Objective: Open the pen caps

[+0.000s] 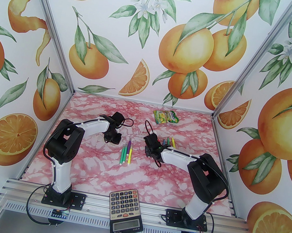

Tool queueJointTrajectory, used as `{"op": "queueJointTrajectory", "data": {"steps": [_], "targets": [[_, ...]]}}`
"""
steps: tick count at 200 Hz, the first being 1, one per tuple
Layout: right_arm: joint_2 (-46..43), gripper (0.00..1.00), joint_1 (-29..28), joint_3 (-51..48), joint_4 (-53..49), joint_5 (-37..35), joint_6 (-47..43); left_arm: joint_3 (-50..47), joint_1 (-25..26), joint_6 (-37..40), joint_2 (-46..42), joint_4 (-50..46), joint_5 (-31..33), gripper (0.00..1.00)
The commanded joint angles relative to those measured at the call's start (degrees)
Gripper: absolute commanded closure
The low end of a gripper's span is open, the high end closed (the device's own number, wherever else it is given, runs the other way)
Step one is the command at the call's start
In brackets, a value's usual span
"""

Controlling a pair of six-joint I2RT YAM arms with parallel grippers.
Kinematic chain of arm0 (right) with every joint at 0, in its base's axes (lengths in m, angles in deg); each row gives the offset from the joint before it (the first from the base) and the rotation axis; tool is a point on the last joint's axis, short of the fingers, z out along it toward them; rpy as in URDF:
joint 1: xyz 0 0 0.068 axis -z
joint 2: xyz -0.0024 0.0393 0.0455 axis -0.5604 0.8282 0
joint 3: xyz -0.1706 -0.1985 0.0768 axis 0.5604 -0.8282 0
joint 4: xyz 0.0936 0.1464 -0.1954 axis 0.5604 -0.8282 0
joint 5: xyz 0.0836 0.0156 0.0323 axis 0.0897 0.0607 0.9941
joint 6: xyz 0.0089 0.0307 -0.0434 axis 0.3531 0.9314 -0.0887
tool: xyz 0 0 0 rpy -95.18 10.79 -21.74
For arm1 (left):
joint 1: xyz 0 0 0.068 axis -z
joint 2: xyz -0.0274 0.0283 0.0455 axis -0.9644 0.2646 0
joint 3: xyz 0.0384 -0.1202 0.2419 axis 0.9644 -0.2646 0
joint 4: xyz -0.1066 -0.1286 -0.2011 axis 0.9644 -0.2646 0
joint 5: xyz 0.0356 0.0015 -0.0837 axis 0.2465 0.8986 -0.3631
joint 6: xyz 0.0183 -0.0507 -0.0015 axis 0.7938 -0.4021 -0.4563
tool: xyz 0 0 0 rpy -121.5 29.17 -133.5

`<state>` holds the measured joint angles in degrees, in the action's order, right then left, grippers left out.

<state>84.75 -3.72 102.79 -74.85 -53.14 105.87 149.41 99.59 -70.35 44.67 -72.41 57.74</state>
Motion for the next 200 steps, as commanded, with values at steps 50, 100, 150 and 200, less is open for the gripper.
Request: {"op": "queueJointTrajectory", "data": {"steps": [50, 100, 150, 200], "targets": [[0.2, 0.73, 0.1, 2.36, -2.54, -2.33, -0.37, 1.93, 0.3, 1.28, -1.22, -0.57, 0.48, 0.71], [-2.58, 0.69, -0.29, 2.59, -3.66, -1.54, -0.97, 1.67, 0.34, 1.19, -3.9, -0.26, -0.47, 0.69], [-5.64, 0.61, -2.07, 3.97, -4.6, 5.2, -2.2, 0.5, -0.38, 1.3, -9.26, 3.8, -5.08, 0.58], [-4.54, 0.6, -5.25, 5.31, -3.07, 15.81, -1.72, -5.12, -3.94, 0.15, -15.96, 10.69, -9.05, 0.47]]}}
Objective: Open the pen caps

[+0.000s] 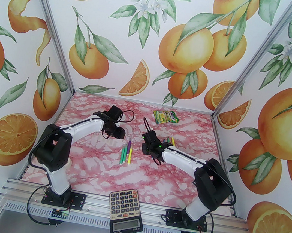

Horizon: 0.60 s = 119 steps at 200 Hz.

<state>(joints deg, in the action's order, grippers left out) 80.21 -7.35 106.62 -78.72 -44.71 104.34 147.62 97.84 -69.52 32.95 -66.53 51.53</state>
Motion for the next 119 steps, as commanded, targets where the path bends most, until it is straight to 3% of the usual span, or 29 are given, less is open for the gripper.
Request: {"op": "queueJointTrajectory", "data": {"steps": [1, 63, 119], "targets": [[0.09, 0.6, -1.67, 1.48, 0.85, 7.58, -0.22, -3.5, -2.31, -0.73, -4.37, 4.92, -2.96, 0.47], [3.63, 0.59, -3.94, 1.97, 2.46, 16.02, -0.79, -13.34, -7.81, -2.31, -13.6, 10.91, -2.92, 0.33], [7.24, 0.59, -5.12, 3.79, 3.65, 18.79, 0.19, -18.66, -10.16, -3.0, -17.87, 12.7, -2.8, 0.31]]}}
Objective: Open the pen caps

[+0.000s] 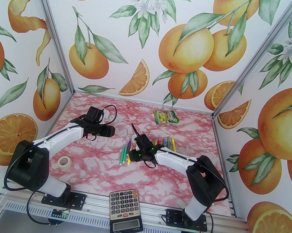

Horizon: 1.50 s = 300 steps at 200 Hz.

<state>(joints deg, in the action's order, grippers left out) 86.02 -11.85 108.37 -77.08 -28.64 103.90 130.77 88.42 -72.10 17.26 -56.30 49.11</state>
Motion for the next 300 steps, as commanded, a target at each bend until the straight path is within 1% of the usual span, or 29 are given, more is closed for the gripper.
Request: {"op": "queueJointTrajectory", "data": {"steps": [1, 27, 102, 124, 153, 189, 223, 261, 300], "targets": [[1.45, 0.59, -0.63, 2.07, 2.0, 2.76, 0.63, -1.87, -0.75, -0.45, -2.21, 2.5, -0.38, 0.31], [2.82, 0.59, -0.79, 3.06, 1.75, 3.15, 0.89, -2.87, -1.1, -0.45, -2.94, 2.62, -0.45, 0.31], [5.89, 0.58, -1.13, 5.09, -0.63, -0.46, 1.16, -3.16, -1.29, -0.42, -3.12, 2.71, -0.93, 0.31], [6.46, 0.59, -1.38, 5.9, -2.05, -2.95, 1.07, -3.12, -1.28, -0.38, -3.17, 2.64, -0.94, 0.31], [6.84, 0.61, -1.79, 7.14, -5.53, -8.26, 0.54, -3.16, -1.37, -0.39, -3.13, 2.7, -1.08, 0.31], [7.09, 0.62, -1.85, 8.32, -9.11, -13.5, 0.28, -3.6, -1.86, -0.92, -3.26, 4.1, -3.06, 0.31], [6.59, 0.62, -1.81, 8.17, -9.35, -13.41, 0.15, -3.6, -1.86, -0.84, -3.1, 4.11, -3.19, 0.31], [7.63, 0.61, -1.91, 8.24, -7.68, -10.68, 0.01, -3.85, -2.03, -0.92, -3.18, 4.2, -3.45, 0.31], [9.28, 0.63, -1.9, 9.1, -7.84, -11.05, 0.19, -4.04, -2.11, -0.74, -3.53, 4.02, -3.27, 0.31]]}}
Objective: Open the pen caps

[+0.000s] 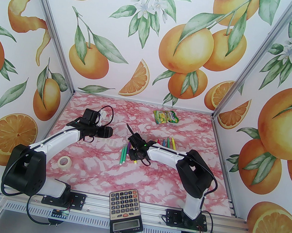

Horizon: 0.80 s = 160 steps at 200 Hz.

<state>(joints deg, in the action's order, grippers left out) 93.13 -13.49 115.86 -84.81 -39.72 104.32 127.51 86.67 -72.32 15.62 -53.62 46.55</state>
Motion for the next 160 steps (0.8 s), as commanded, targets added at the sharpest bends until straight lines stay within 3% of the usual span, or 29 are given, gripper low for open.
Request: {"op": "queueJointTrajectory", "data": {"steps": [1, 104, 160], "targets": [[2.23, 0.63, -0.29, 1.66, -0.16, 0.01, -0.23, -0.79, -0.39, -0.53, -1.91, 1.38, -0.72, 0.31], [2.89, 0.8, -0.16, 2.61, -3.49, -4.06, -0.84, -2.58, -0.44, -2.62, -0.24, 6.41, -5.26, 0.31], [-3.41, 0.84, 2.74, -1.84, 1.93, 1.92, -0.15, -2.55, 0.89, -4.7, 2.35, 11.13, -9.95, 0.31]]}}
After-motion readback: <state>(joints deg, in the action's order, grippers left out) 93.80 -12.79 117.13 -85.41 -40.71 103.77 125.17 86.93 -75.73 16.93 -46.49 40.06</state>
